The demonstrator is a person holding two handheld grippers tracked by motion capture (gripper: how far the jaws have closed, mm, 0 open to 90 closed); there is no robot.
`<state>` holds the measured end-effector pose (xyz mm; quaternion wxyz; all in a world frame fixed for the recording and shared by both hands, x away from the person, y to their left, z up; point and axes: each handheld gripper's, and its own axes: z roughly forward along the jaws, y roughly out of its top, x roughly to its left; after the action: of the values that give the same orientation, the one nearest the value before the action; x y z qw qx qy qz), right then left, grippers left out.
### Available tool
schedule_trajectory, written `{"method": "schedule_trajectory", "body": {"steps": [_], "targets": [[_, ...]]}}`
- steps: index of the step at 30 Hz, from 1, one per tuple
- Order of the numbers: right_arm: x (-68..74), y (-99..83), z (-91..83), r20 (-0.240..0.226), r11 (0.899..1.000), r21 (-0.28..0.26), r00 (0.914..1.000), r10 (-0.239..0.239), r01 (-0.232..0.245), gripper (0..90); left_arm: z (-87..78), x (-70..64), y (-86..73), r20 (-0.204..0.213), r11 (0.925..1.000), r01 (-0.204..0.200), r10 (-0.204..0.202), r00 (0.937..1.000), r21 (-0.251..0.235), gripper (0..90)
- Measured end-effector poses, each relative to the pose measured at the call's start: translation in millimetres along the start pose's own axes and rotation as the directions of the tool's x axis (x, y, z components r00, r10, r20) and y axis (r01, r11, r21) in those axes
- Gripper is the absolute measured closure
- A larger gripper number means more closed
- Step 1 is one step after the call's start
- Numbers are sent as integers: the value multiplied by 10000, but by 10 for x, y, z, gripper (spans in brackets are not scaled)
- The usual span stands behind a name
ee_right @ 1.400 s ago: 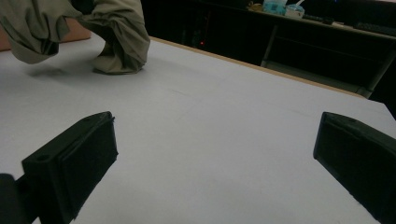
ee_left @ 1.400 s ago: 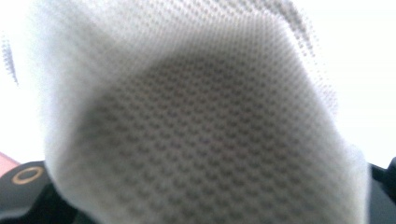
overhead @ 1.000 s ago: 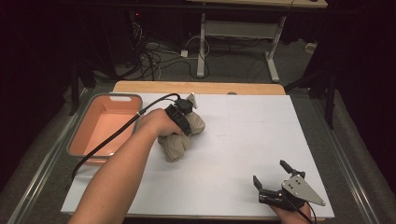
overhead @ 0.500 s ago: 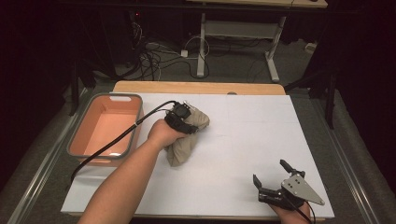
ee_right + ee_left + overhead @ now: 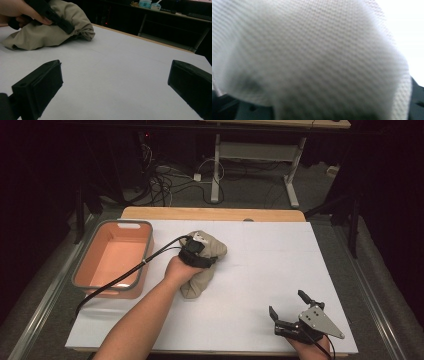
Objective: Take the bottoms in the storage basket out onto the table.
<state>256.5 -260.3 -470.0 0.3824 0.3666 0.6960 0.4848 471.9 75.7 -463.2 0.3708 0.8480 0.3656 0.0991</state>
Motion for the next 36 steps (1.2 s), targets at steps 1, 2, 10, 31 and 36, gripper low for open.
{"method": "schedule_trajectory", "body": {"steps": [1,2,10,31,36], "targets": [[4,0,4,-1,10000,1,10000,-9,9,5,32,-13,-21,-20,9999,-2,2,10000,-125,318],[4,0,4,-1,10000,1,10000,-9,9,5,32,-13,-21,-20,9999,-2,2,10000,-125,301],[18,-1,17,-30,10000,13,10000,-14,14,5,113,-51,-92,-57,9984,-88,85,9999,-565,160],[-6,2,38,-235,9999,70,9996,129,-128,4,-259,-39,-175,262,9858,227,-186,9995,-1664,0],[-6,5,49,-233,9998,98,9996,182,-180,4,-389,-52,-289,345,9802,134,-68,9994,-1975,0]]}}
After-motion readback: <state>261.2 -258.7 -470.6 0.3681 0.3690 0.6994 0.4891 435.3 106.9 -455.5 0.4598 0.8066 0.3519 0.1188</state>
